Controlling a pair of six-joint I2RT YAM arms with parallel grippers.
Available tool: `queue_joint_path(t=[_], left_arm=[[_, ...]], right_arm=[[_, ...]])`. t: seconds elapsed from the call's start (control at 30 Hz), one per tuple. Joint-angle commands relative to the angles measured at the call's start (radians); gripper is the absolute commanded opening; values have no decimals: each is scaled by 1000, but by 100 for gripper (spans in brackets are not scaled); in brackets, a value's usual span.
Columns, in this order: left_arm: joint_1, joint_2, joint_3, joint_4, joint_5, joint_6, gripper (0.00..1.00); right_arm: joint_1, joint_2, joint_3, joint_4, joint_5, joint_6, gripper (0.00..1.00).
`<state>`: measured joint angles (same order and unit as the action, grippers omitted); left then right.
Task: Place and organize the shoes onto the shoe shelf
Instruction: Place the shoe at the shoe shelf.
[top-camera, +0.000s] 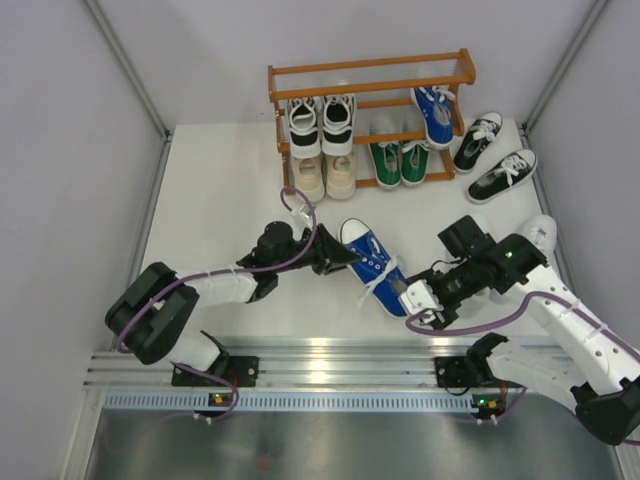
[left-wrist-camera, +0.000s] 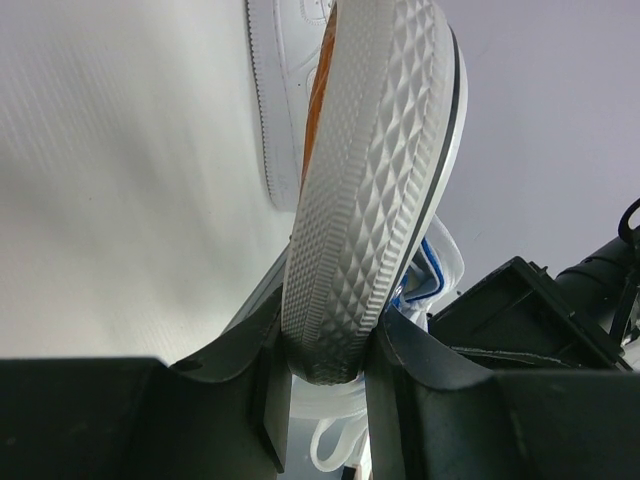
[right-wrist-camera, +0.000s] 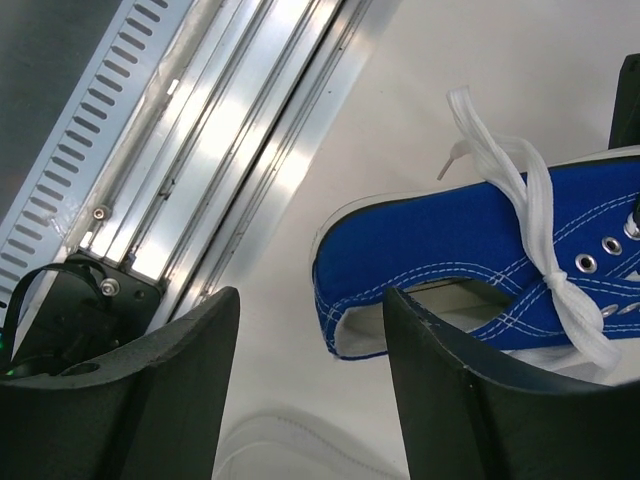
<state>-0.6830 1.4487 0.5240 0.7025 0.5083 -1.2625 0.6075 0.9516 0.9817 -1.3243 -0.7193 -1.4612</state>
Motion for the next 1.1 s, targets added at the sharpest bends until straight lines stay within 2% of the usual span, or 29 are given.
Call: queue_joint_path(t=[0.0, 0.3, 0.5, 0.7, 0.8, 0.9, 1.0, 1.03, 1.07], left_arm=[[2, -51, 24, 101, 39, -23, 0], [2, -51, 44, 101, 49, -31, 0], [2, -51, 59, 103, 44, -44, 0], [0, -39, 65, 167, 19, -100, 0], [0, -22, 53, 233, 6, -141, 0], [0, 4, 45, 293, 6, -176, 0], [0, 29, 41, 337, 9, -183, 0], [0, 35, 38, 348, 10, -181, 0], [0, 36, 36, 353, 16, -173, 0]], right_arm=[[-15, -20, 14, 14, 11, 19, 59], [-12, -20, -58, 88, 58, 29, 59], [6, 15, -86, 135, 9, 32, 59], [41, 58, -92, 203, 20, 48, 50], [47, 58, -100, 226, 40, 52, 44], [52, 47, -112, 238, 70, 47, 33], [52, 29, -95, 225, 106, 30, 12], [52, 23, -84, 217, 133, 22, 0], [51, 16, -66, 211, 150, 21, 0]])
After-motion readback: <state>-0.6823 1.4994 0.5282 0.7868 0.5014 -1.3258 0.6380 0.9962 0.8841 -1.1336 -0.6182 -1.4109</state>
